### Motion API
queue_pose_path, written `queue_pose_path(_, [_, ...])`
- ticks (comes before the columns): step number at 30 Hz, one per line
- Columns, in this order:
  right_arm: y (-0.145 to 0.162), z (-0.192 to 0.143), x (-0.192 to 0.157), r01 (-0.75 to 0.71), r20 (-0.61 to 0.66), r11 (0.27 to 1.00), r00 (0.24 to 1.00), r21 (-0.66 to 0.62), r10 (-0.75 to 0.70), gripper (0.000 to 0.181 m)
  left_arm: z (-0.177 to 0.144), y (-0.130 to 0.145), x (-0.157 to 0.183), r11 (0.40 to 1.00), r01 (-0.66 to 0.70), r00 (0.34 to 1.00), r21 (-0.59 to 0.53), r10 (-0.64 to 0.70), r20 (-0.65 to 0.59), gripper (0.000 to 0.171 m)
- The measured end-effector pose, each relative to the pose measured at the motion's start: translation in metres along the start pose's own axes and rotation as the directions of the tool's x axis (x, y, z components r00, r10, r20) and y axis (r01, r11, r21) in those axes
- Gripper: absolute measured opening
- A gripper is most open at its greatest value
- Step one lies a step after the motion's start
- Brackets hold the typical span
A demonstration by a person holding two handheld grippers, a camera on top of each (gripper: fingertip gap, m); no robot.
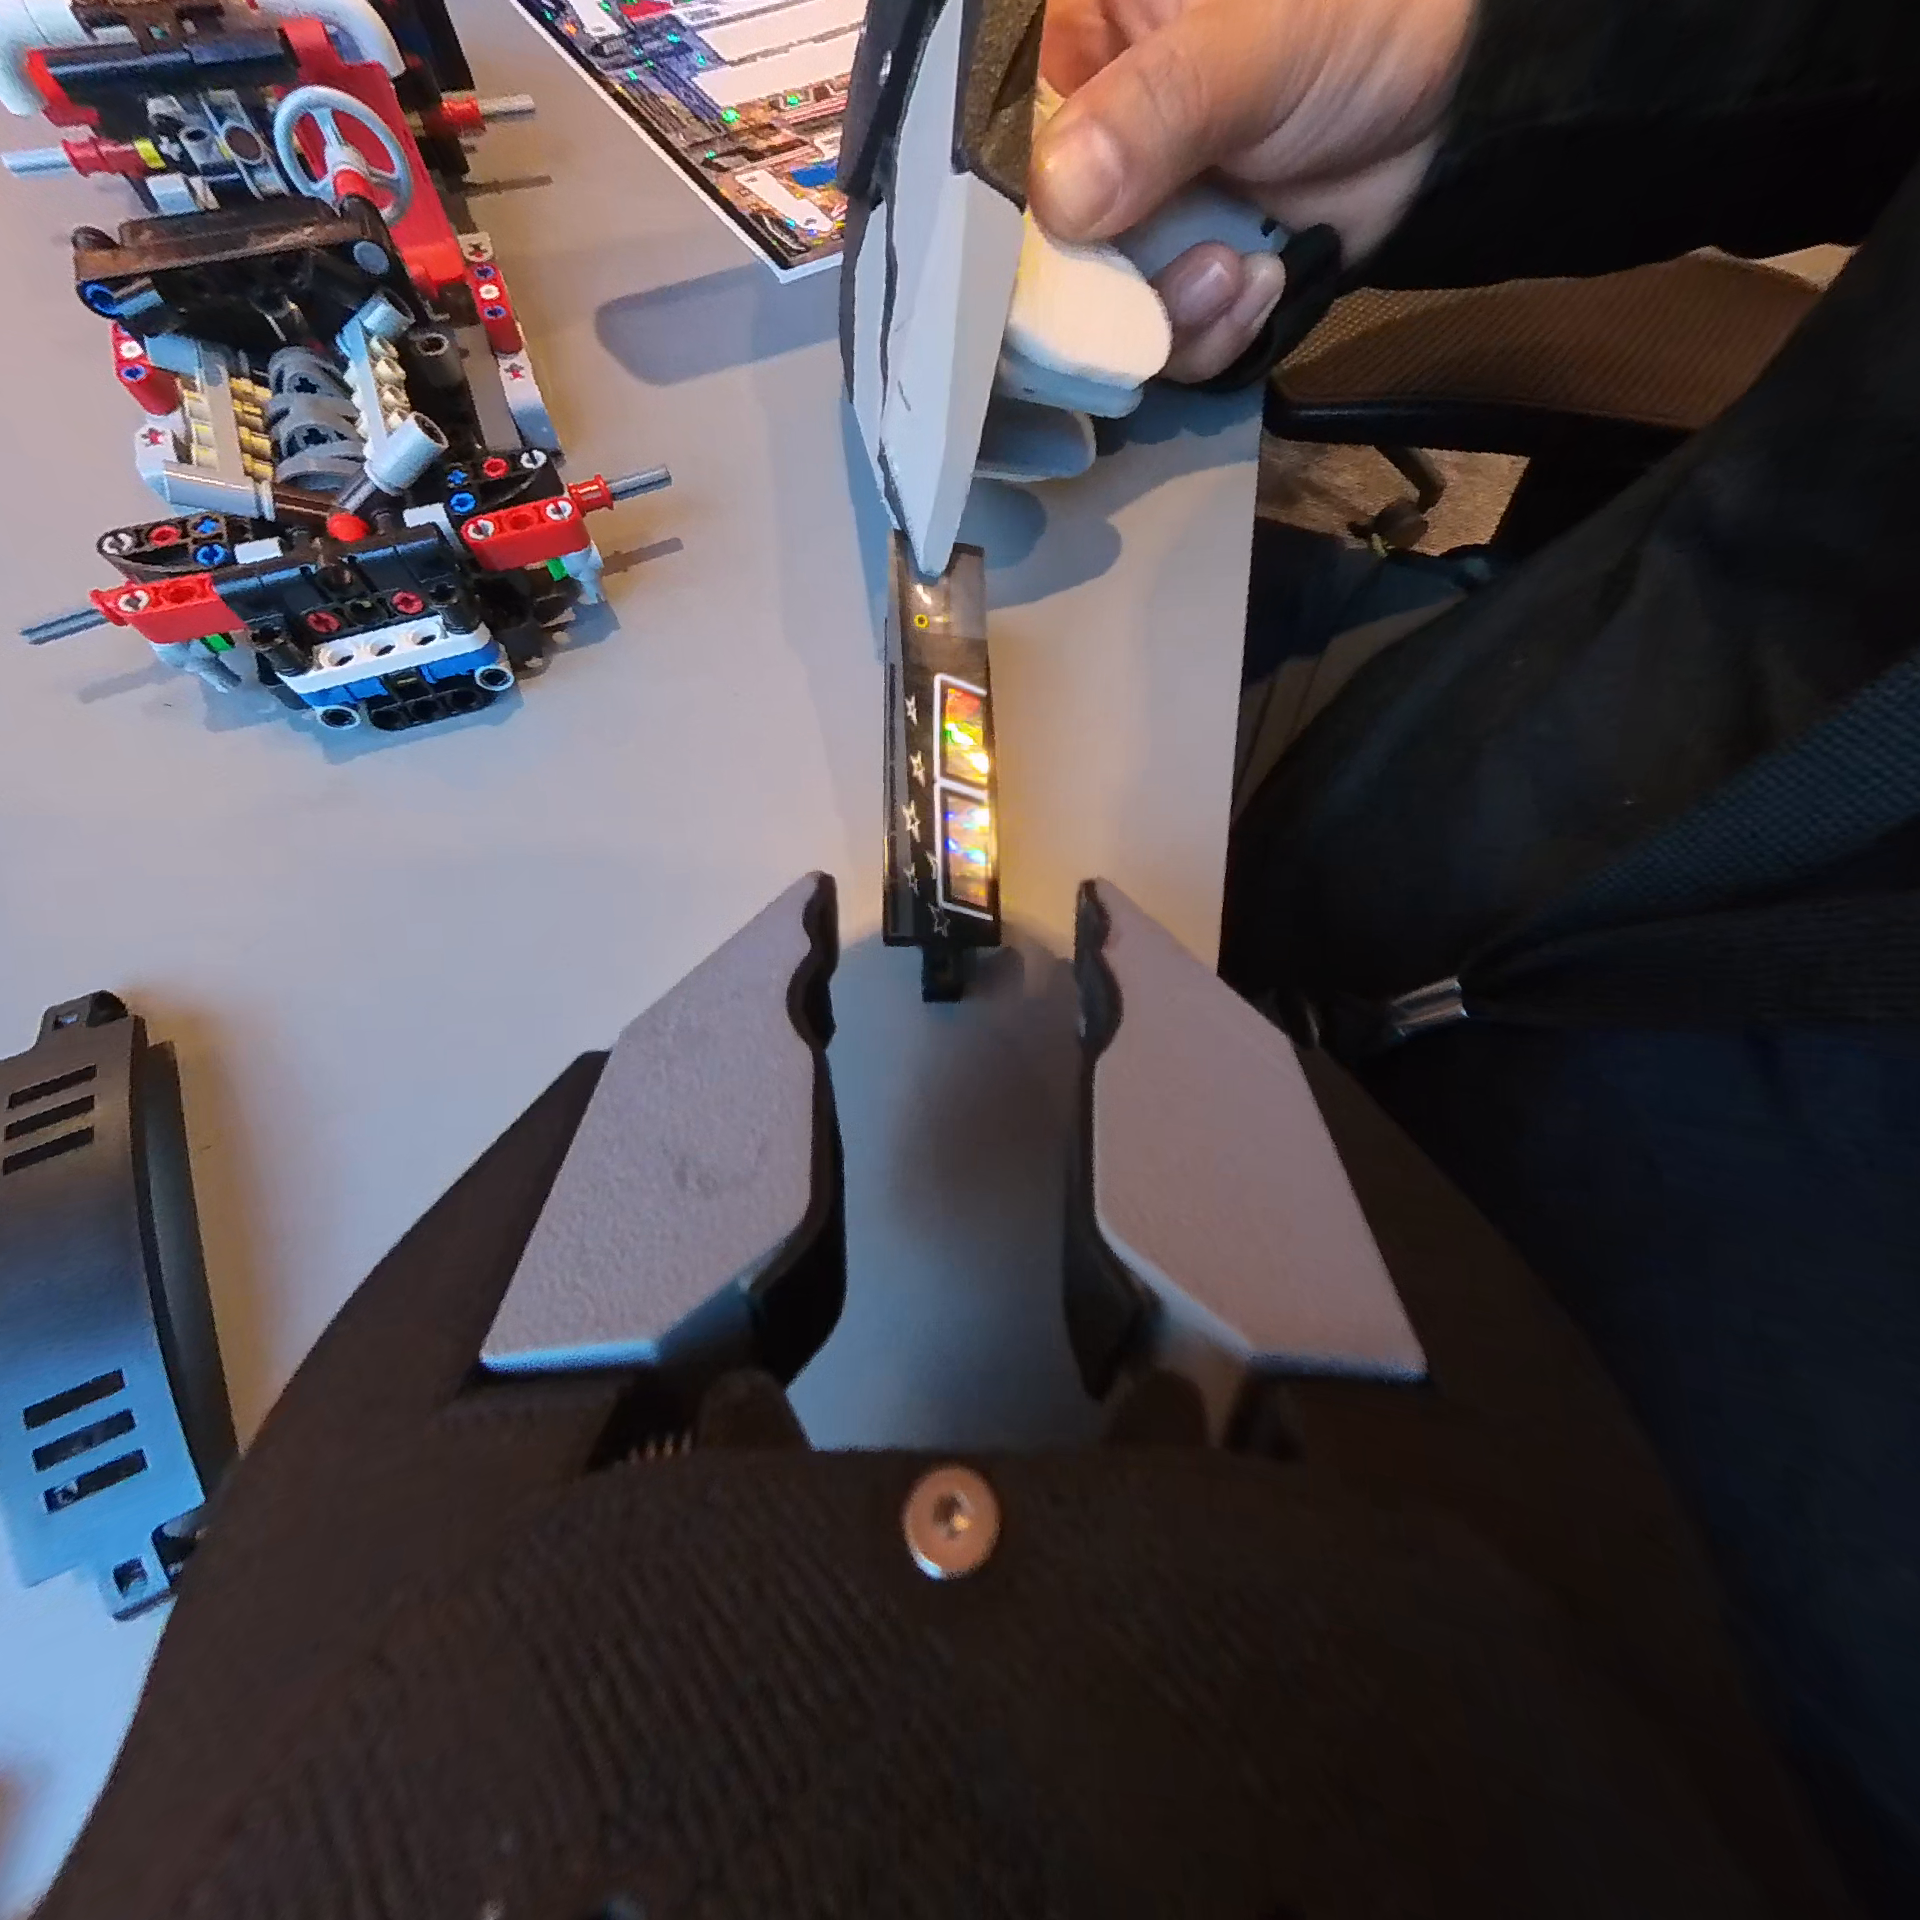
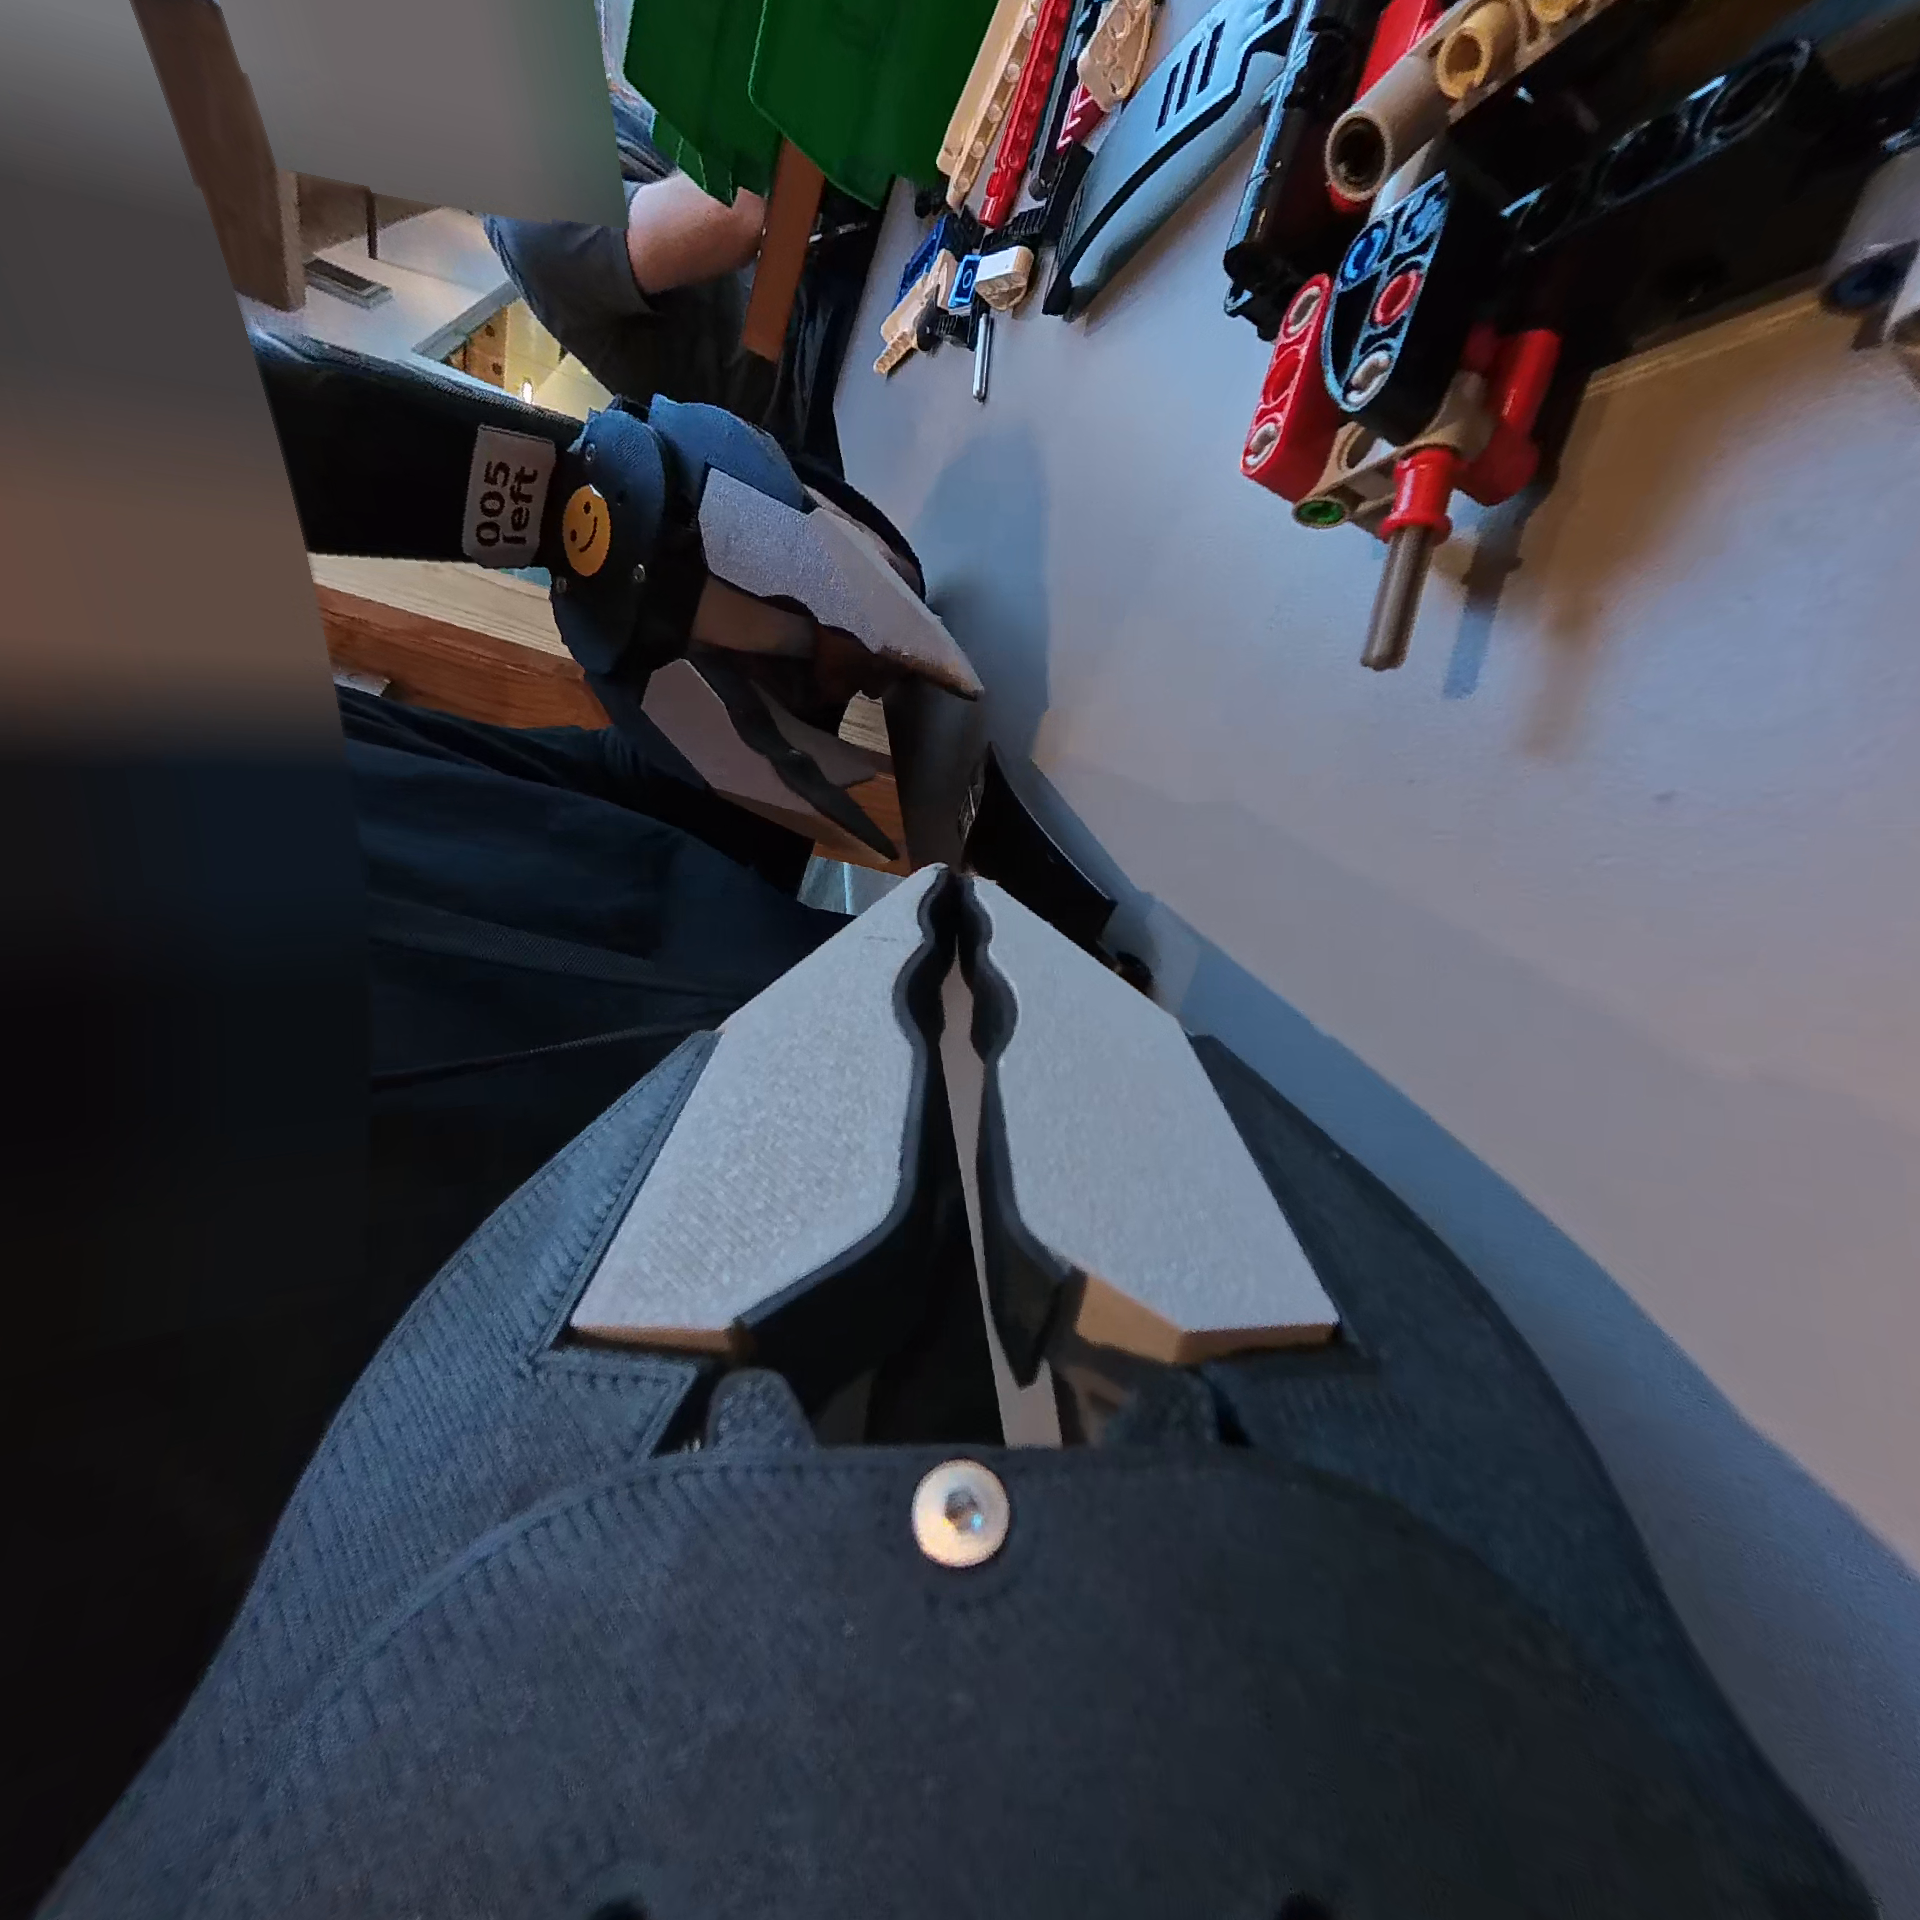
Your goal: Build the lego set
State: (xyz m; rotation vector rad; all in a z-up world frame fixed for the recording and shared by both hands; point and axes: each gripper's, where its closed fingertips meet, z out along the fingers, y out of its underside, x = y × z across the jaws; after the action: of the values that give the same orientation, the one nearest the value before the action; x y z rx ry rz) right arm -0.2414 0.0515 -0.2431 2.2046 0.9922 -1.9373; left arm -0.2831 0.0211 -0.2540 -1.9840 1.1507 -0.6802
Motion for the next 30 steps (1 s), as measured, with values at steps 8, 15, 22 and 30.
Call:
queue_pose_path(8, [0.0009,-0.0001,0.0011,-0.004,-0.004,1.0,1.0,-0.003,0.004,0.0,-0.0006,0.0002,0.0024,1.0,-0.01,1.0,0.001,0.01,-0.008,0.043])
queue_pose_path(15, [0.001,-0.0001,0.002,-0.005,-0.007,1.0,1.0,-0.003,0.005,0.0,0.0,0.0004,0.0053,1.0,-0.022,1.0,-0.003,0.022,-0.017,0.043])
queue_pose_path(22, [0.0022,0.0001,0.0031,-0.008,-0.015,1.0,1.0,-0.007,0.008,0.0,-0.0002,-0.0001,0.0058,1.0,-0.02,1.0,0.0,0.02,-0.019,0.042])
queue_pose_path(30, [0.0029,-0.0002,0.0035,-0.008,-0.019,1.0,1.0,-0.008,0.008,0.0,-0.0003,-0.0016,0.0063,1.0,-0.023,1.0,0.007,0.024,-0.02,0.042])
